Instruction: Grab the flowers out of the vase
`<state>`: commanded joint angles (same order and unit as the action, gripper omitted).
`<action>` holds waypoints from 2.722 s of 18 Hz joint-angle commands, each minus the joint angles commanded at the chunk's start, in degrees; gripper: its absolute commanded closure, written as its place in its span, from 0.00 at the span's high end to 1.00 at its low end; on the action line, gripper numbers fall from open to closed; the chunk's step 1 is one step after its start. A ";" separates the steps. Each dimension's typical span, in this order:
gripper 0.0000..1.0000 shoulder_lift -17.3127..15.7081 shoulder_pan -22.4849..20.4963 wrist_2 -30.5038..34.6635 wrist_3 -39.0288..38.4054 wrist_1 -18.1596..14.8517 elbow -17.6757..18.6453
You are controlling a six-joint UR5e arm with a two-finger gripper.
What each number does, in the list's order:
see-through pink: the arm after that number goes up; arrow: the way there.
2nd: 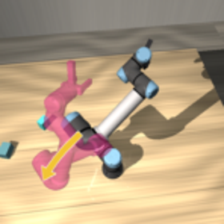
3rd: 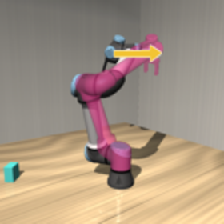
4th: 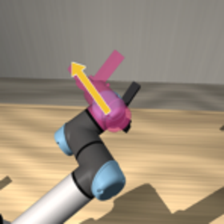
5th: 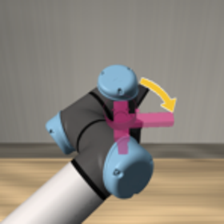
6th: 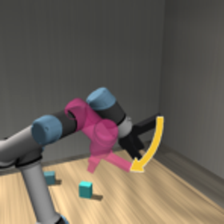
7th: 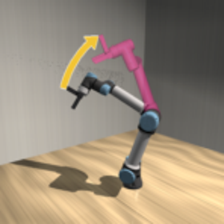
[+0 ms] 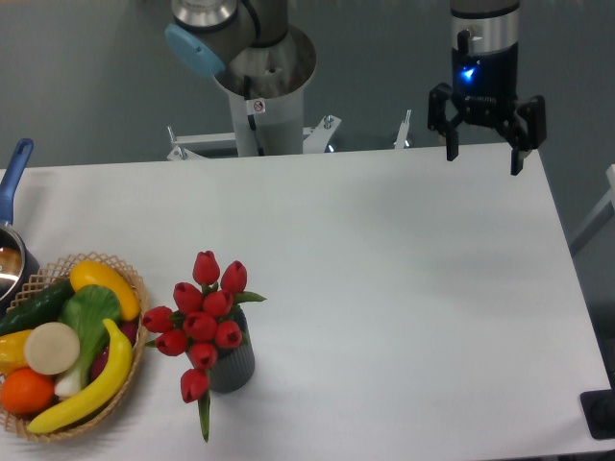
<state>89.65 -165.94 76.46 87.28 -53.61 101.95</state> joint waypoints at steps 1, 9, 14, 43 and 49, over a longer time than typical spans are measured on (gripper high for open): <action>1.00 0.00 0.09 0.09 0.00 0.26 0.17; 1.00 -0.09 -0.09 -7.11 -10.71 1.14 2.37; 1.00 0.00 0.88 -10.02 -16.68 2.81 3.51; 1.00 12.47 17.75 -42.80 -18.11 10.55 7.74; 1.00 16.25 20.47 -43.15 -18.28 11.33 4.75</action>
<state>105.90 -145.46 33.31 69.00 -42.28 106.70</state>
